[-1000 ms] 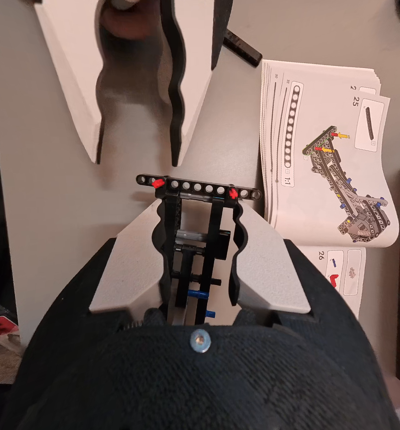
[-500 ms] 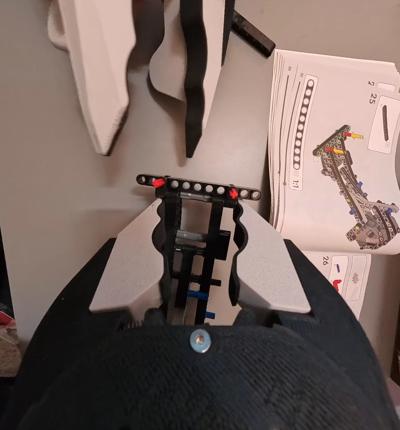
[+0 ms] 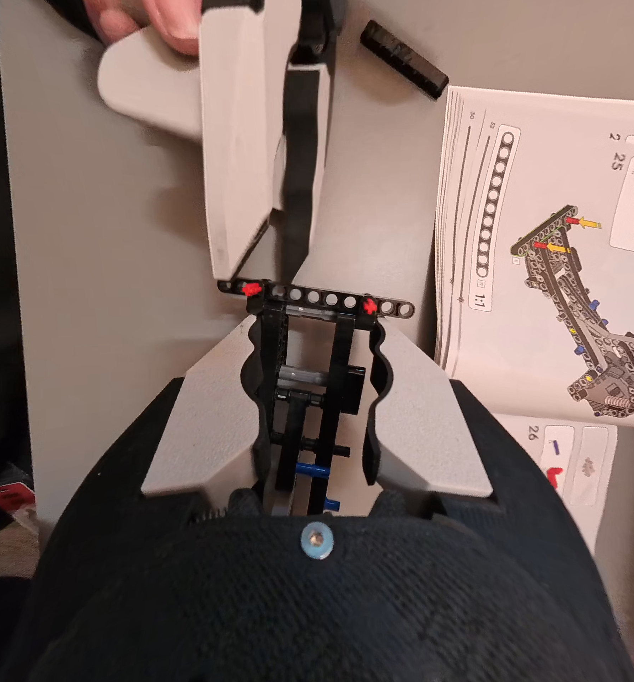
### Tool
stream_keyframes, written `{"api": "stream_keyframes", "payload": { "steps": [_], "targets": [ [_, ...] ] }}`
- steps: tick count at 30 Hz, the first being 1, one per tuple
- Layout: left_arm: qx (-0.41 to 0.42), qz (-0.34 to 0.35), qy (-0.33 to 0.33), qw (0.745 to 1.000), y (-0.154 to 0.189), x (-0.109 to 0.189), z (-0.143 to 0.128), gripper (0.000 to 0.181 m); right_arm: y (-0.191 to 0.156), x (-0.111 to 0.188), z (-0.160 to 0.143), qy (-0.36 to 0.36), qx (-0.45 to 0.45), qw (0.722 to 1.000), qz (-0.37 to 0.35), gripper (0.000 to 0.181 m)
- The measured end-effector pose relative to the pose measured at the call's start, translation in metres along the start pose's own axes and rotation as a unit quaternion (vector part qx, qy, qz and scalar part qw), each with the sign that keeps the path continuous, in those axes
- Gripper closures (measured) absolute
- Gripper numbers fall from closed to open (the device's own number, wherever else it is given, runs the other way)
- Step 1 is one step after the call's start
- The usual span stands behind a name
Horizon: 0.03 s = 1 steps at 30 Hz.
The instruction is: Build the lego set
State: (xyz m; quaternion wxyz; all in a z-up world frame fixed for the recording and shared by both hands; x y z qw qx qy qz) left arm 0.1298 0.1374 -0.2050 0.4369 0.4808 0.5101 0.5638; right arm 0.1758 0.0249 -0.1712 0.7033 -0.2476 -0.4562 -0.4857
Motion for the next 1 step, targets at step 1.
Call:
{"api": "stream_keyframes", "payload": {
  "steps": [1],
  "targets": [
    [0.011,-0.003,0.000,1.000,-0.0012,-0.0008,0.0000,0.117,0.0009,-0.0011,-0.0006,0.002,-0.003,1.000,0.005,0.125]
  ]
}}
Point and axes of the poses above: each gripper's, where its closed fingertips meet, x back along the fingers, z out of its top, y = z × x across the jaws, the point moved 8 cm from there along x, back along the fingers, and after that the axes turned 10 degrees about x, right-handed, at the moved point
